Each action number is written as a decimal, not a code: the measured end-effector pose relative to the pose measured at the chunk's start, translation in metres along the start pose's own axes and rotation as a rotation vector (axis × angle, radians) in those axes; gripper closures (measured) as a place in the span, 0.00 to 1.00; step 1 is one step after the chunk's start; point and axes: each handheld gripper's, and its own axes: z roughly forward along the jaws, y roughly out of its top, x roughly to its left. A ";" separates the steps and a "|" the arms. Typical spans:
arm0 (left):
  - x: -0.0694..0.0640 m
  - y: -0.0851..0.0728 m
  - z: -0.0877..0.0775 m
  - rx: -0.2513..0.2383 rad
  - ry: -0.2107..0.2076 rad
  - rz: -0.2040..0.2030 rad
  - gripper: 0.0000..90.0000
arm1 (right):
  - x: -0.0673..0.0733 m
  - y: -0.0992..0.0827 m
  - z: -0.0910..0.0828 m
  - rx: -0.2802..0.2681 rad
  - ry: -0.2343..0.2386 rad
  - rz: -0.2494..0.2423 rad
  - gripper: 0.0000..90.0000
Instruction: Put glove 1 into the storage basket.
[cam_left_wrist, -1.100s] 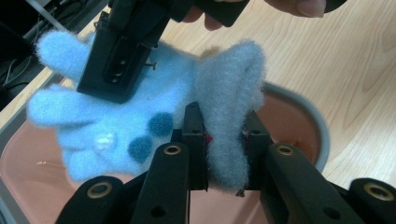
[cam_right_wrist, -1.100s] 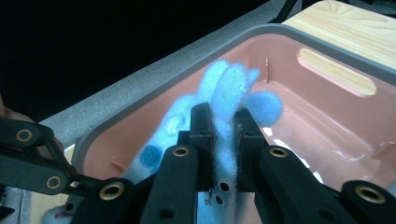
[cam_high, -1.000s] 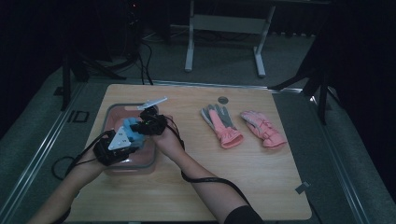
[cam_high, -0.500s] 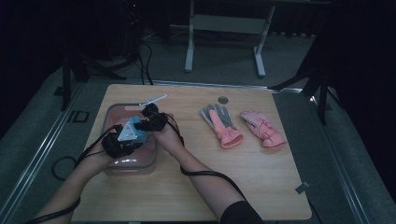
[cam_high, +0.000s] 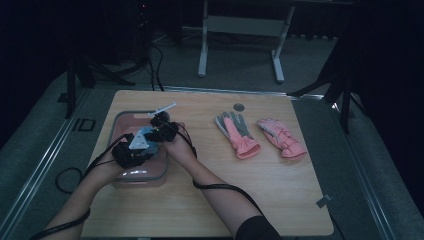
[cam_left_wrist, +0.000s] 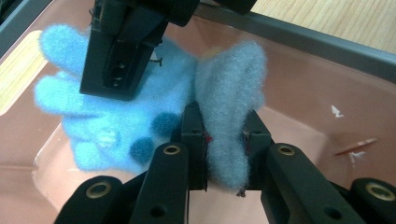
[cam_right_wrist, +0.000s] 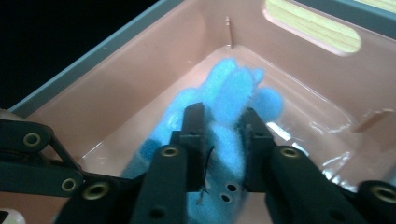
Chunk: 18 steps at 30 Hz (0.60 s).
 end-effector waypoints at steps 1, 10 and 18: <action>0.001 0.000 0.002 0.006 -0.008 -0.001 0.85 | -0.002 0.001 0.000 0.005 -0.010 0.004 0.71; 0.003 -0.001 0.021 0.079 -0.041 -0.029 0.76 | -0.007 0.000 -0.008 -0.004 -0.004 0.007 0.51; 0.005 0.000 0.007 0.023 -0.012 -0.126 0.37 | -0.009 -0.005 -0.018 -0.043 0.030 0.036 0.40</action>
